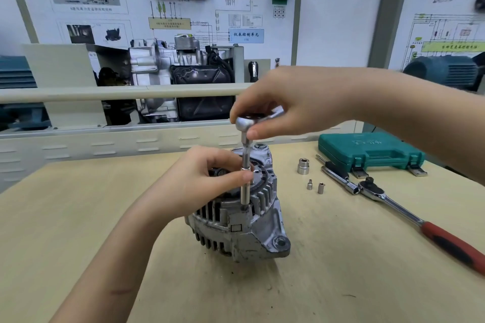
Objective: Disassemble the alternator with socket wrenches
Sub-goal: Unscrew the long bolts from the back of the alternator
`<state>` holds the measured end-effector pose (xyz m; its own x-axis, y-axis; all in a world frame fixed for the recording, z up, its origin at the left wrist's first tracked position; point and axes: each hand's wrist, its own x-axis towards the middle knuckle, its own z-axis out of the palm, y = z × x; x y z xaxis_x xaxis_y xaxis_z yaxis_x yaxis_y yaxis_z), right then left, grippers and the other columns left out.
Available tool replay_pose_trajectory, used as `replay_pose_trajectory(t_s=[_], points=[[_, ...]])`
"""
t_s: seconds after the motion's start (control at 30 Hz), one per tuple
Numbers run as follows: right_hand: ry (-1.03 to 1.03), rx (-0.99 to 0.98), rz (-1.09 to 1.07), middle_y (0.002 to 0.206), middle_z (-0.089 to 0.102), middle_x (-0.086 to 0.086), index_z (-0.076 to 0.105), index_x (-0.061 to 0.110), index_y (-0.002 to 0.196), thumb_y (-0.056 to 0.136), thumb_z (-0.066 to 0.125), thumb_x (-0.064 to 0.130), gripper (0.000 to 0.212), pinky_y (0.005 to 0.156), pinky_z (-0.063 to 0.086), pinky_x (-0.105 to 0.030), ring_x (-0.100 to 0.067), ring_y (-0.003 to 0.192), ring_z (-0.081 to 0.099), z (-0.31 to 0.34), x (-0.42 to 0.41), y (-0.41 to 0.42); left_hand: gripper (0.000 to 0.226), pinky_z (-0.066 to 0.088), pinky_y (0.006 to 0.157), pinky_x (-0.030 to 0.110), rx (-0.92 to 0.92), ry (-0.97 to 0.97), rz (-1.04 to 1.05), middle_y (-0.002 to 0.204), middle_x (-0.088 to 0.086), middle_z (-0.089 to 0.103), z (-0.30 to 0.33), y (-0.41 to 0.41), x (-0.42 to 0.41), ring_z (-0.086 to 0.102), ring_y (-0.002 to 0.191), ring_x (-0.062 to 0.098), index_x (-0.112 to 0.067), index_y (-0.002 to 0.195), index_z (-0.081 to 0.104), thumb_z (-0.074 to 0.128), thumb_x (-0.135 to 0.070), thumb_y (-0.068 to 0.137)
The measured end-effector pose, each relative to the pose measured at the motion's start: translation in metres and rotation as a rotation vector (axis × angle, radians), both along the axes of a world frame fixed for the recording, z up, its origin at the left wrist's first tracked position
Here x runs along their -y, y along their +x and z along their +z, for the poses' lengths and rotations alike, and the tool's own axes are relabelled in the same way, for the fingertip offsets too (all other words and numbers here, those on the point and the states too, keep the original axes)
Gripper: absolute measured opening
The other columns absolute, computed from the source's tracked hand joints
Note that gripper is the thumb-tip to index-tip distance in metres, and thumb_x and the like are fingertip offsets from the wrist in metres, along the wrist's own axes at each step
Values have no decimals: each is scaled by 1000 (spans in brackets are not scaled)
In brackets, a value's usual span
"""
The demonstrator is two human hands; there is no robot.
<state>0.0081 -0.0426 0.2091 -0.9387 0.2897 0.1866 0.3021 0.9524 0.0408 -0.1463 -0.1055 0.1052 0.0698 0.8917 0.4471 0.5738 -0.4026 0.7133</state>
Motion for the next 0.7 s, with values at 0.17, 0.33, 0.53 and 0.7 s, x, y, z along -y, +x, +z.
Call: replay_pose_trajectory(t_s=[0.17, 0.33, 0.53, 0.7], points=[[38, -20, 17, 71, 56, 10, 64, 19, 92, 83, 59, 37, 21, 59, 38, -17, -4, 63, 48, -1, 0, -2, 19, 41, 61, 5, 8, 47, 32, 67, -13, 68, -2, 2, -1, 60, 65, -5, -24, 68, 69, 66, -42, 64], [67, -46, -51, 65, 55, 5, 60, 16, 82, 74, 50, 56, 42, 53, 35, -20, -6, 55, 44, -5, 2, -4, 24, 36, 54, 6, -22, 110, 80, 49, -16, 55, -3, 6, -3, 51, 52, -4, -23, 54, 55, 69, -39, 64], [-2, -23, 11, 67, 54, -1, 63, 9, 88, 86, 56, 34, 26, 55, 35, -21, -7, 56, 40, -2, 1, -3, 23, 44, 66, 7, -28, 10, -32, 76, -15, 71, 1, 0, 0, 62, 73, -3, -28, 75, 71, 63, -45, 64], [-45, -17, 38, 86, 65, -2, 66, 13, 103, 86, 58, 26, 23, 75, 44, -32, -16, 78, 57, -1, 2, -2, 32, 48, 73, 18, -57, 12, -25, 80, -10, 72, -2, -2, -3, 65, 78, 3, -22, 76, 73, 61, -50, 64]])
